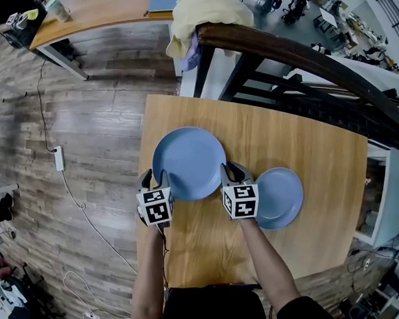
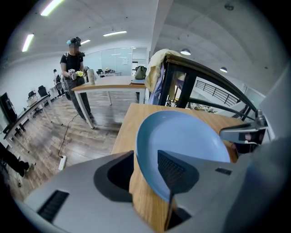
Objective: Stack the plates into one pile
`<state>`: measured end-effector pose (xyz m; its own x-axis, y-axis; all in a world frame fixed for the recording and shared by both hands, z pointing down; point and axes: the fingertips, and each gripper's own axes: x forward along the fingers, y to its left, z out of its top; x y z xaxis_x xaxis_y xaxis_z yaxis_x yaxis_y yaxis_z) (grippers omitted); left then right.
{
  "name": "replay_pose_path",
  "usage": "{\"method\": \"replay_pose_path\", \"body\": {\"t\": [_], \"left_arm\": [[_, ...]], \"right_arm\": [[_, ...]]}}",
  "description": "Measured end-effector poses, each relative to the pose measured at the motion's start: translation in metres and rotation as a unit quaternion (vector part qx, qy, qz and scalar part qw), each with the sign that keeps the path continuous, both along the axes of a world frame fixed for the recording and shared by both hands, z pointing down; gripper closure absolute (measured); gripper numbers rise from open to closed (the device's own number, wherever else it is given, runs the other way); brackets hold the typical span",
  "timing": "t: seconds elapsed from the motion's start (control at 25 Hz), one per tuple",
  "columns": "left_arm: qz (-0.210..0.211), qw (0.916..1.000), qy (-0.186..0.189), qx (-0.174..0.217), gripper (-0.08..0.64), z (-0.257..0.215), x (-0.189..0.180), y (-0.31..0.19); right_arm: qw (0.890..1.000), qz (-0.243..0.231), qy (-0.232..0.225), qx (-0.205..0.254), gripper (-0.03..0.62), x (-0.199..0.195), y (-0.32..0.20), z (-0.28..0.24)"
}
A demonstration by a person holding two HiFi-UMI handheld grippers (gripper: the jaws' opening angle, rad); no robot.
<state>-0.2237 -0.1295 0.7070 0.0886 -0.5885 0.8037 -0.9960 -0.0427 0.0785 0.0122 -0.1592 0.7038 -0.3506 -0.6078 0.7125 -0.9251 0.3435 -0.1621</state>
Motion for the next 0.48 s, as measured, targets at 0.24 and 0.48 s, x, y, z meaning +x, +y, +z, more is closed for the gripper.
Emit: {"method": "replay_pose_path", "body": {"t": [0.24,0.48], "left_arm": [[-0.018,0.9997,-0.006,0.013,0.394,-0.012,-0.006,0.001],[-0.024,0.9988,-0.004,0.043,0.408,-0.036,-0.003,0.005]], "right_arm": [[1.000,0.004,-0.006,0.012,0.505,0.001,0.003,-0.014],[0.999,0.010,-0.020,0.027,0.522,0.004,0.011,-0.035]]}}
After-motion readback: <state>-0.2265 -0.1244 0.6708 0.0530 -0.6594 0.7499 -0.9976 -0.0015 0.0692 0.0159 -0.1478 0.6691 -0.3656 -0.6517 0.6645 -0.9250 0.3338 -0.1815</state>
